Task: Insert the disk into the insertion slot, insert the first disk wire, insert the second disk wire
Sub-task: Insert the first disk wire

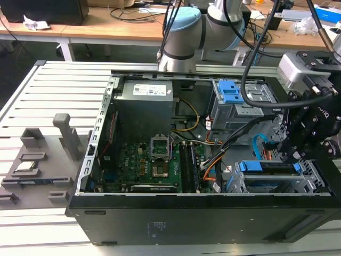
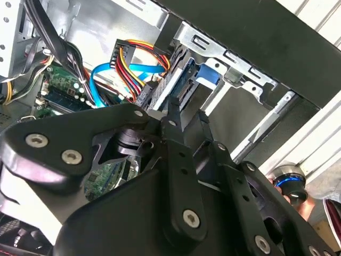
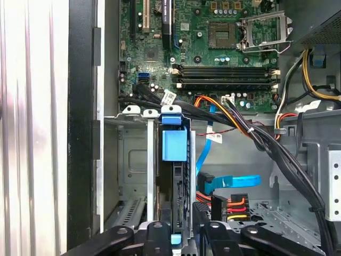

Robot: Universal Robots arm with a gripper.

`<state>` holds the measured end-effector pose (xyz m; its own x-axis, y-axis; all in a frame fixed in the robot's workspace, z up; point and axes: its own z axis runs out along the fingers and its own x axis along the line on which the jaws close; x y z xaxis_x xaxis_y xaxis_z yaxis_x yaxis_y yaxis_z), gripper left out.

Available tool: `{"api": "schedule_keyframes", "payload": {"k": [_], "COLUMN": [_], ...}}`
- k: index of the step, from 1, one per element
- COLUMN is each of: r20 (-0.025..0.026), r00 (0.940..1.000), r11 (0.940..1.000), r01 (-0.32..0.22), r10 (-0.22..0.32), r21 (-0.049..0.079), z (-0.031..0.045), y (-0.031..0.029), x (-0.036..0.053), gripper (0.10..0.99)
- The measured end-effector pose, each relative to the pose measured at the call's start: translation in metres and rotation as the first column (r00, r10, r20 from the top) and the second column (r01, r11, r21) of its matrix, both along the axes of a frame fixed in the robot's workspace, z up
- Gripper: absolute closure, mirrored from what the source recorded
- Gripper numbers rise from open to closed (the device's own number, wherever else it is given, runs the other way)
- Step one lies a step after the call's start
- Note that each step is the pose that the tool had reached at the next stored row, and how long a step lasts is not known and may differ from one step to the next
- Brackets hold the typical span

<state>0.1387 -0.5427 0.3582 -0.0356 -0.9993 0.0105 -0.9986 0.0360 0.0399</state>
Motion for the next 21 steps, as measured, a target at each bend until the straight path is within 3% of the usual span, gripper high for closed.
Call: {"api": "schedule_keyframes", "payload": {"k": [1,2,6,9,12,16,21], "r20": [0.0001,0.0,0.0,0.0002,0.0028,0.0029,0.0029], "r00": [1.0,1.0,1.0,1.0,1.0,1.0,1.0], "r11": [1.0,1.0,1.0,0.9999,0.9999,0.9999,0.9988], "r01": [0.0,0.0,0.0,0.0,0.0,0.0,0.004], "r10": [0.0,0.0,0.0,0.0,0.0,0.0,-0.004], "r21": [-0.005,-0.008,-0.01,-0.011,-0.01,-0.012,-0.048], "z": [0.0002,0.0002,0.0002,0.0016,0.0092,0.0045,-0.0036], "y": [0.006,0.0171,0.035,0.0369,0.037,0.0437,0.0437], "x": [0.0,0.0,0.0,0.0,-0.0009,-0.0011,-0.0048], "gripper": [0.784,0.784,0.784,0.784,0.784,0.784,0.784]}}
